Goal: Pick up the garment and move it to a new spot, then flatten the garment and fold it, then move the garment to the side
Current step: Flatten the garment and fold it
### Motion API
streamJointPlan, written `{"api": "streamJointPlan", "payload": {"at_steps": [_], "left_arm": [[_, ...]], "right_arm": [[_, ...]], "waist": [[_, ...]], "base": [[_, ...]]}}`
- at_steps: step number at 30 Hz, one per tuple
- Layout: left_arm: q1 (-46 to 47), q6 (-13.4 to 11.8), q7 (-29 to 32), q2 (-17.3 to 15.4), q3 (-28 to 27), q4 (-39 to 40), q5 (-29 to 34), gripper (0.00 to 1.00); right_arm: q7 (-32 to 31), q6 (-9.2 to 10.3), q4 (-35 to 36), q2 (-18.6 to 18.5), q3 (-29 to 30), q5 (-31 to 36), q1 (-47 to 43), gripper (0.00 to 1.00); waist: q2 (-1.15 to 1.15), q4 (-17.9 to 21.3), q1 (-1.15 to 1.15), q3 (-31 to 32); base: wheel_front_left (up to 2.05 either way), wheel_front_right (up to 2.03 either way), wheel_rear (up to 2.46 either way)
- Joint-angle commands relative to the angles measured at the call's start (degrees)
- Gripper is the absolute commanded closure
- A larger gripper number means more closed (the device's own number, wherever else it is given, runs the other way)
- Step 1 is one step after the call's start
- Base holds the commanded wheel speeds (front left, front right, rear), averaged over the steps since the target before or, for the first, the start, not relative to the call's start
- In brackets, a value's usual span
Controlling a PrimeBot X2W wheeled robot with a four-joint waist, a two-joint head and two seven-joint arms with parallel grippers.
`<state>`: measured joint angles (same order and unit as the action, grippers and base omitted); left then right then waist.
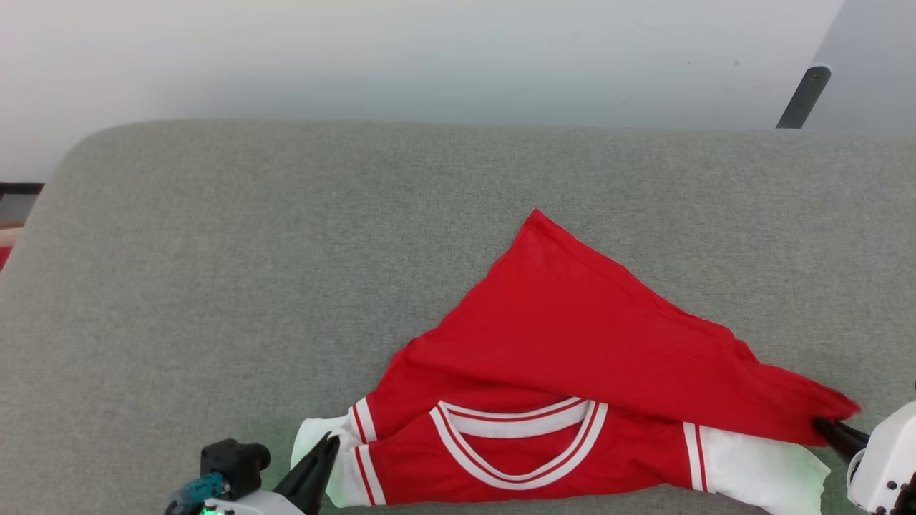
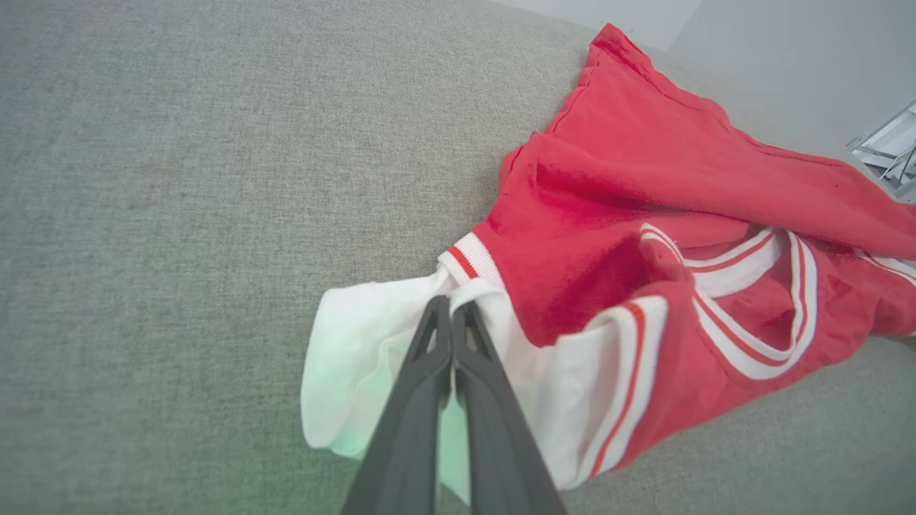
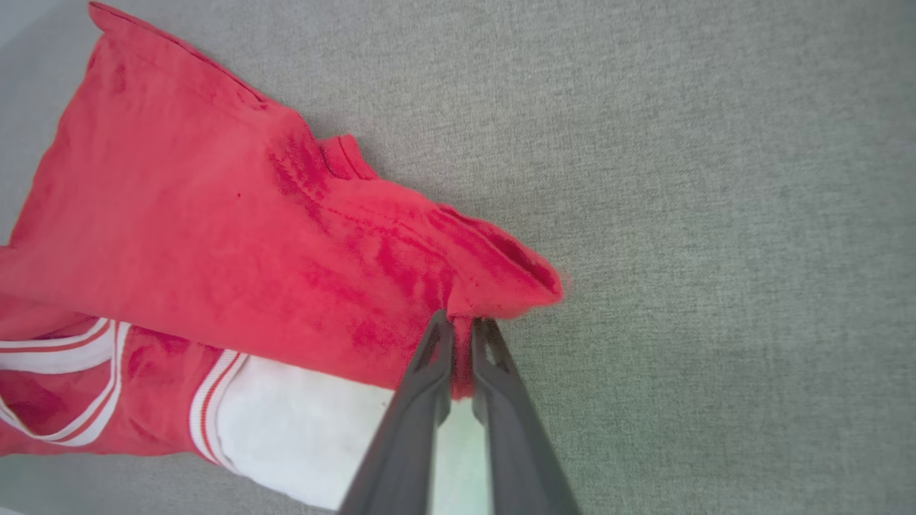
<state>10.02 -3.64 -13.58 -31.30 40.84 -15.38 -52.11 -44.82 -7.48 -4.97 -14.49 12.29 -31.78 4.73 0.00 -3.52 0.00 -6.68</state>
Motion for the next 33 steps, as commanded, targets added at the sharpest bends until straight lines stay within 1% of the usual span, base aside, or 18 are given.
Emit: {"api": "streamJointPlan", "payload": {"at_steps": [1, 4, 8, 11, 13, 17, 21, 25, 33], "left_arm": [[-0.6, -0.4, 0.1, -0.1, 0.0, 0.2, -0.2, 1.0], [-0.8, -0.5, 0.1, -0.3, 0.2, 0.5, -0.2, 1.0], [-0.6, -0.7, 0.4, -0.4, 0.4, 1.0, 0.0, 1.0], [-0.3, -0.8, 0.5, -0.3, 0.6, 1.3, 0.2, 1.0], [0.3, -0.7, 0.8, 0.1, 0.9, 1.6, 0.4, 1.0], [1.7, -0.1, 1.6, 0.8, 1.7, 1.5, 1.1, 1.0], [3.9, 1.0, 2.6, 2.3, 3.3, 0.8, 1.9, 1.0], [6.6, 2.4, 3.2, 4.3, 4.7, -0.4, 2.7, 1.0], [12.0, 5.5, 3.0, 9.0, 7.0, -3.7, 4.5, 1.0]], "right_arm": [[0.5, -0.02, 0.3, 0.2, 0.2, 0.2, -0.3, 0.0], [1.5, -0.02, 1.9, 0.2, 0.5, 0.4, -0.9, 0.0], [2.7, -0.03, 6.0, -0.2, 0.2, 0.8, -1.2, 0.0], [3.9, -0.02, 9.8, -1.0, -2.0, 0.4, -0.4, 0.0], [4.9, -0.03, 12.1, -2.5, -4.8, 0.4, 1.2, 0.0], [6.7, -0.02, 12.5, -5.7, -11.1, 1.3, 5.1, 0.0], [8.4, -0.03, 8.2, -7.6, -16.2, 0.9, 11.3, 0.0], [8.9, -0.02, 0.8, -9.8, -21.2, 0.3, 18.3, 0.0], [7.2, -0.02, -14.2, -13.8, -30.9, -2.2, 31.3, 0.0]], "waist": [[0.0, 0.2, 0.0, 0.4], [0.0, 0.1, 0.0, 0.7], [0.0, -0.2, 0.0, 0.9], [0.0, -0.8, 0.0, 0.7], [0.0, -1.6, 0.0, 0.6], [0.0, -3.7, 0.0, 0.2], [0.0, -7.0, 0.0, -0.5], [0.0, -10.6, 0.0, -1.7], [0.0, -17.3, 0.0, -5.7]], "base": [[0.0, 0.0, 0.0], [0.0, 0.0, 0.0], [0.0, 0.0, 0.0], [0.0, 0.0, 0.0], [0.0, 0.0, 0.0], [0.0, 0.0, 0.0], [0.0, 0.0, 0.0], [0.0, 0.0, 0.0], [0.0, 0.0, 0.0]]}}
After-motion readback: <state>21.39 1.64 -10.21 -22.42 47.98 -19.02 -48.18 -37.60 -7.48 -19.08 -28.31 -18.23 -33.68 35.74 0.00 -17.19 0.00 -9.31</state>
